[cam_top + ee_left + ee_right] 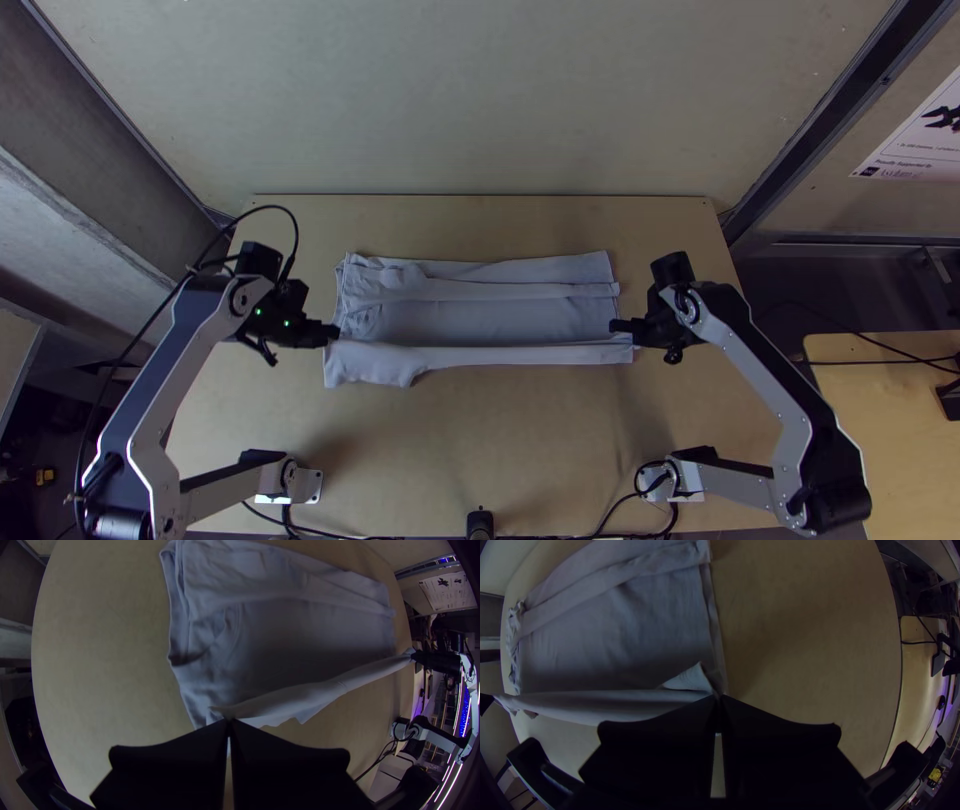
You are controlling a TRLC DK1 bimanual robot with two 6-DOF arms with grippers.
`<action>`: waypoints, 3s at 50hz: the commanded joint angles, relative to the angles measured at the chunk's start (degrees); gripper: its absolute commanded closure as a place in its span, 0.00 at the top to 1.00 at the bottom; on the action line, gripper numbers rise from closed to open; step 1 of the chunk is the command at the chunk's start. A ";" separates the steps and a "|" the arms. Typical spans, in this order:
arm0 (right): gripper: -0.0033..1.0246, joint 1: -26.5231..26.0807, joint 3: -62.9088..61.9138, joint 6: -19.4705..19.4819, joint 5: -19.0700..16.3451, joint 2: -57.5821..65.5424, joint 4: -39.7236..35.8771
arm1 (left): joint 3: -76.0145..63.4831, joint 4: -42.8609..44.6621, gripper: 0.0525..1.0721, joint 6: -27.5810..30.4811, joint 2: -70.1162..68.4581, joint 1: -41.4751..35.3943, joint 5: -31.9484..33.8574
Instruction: Fold the t-shirt
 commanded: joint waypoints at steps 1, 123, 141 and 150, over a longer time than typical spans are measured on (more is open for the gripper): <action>0.03 -1.03 3.65 -1.09 1.15 3.15 0.18 | 5.35 -0.85 0.03 0.96 4.17 0.94 0.27; 0.96 -8.33 43.11 -4.17 5.02 13.52 1.58 | 5.79 15.84 0.96 7.20 25.79 26.34 35.17; 0.96 -6.92 41.71 -4.26 4.75 10.88 1.58 | 3.24 17.25 0.96 11.86 35.98 26.43 38.94; 0.96 -6.83 39.60 -4.34 4.75 9.83 1.58 | 2.97 18.39 0.96 11.60 37.65 26.08 38.94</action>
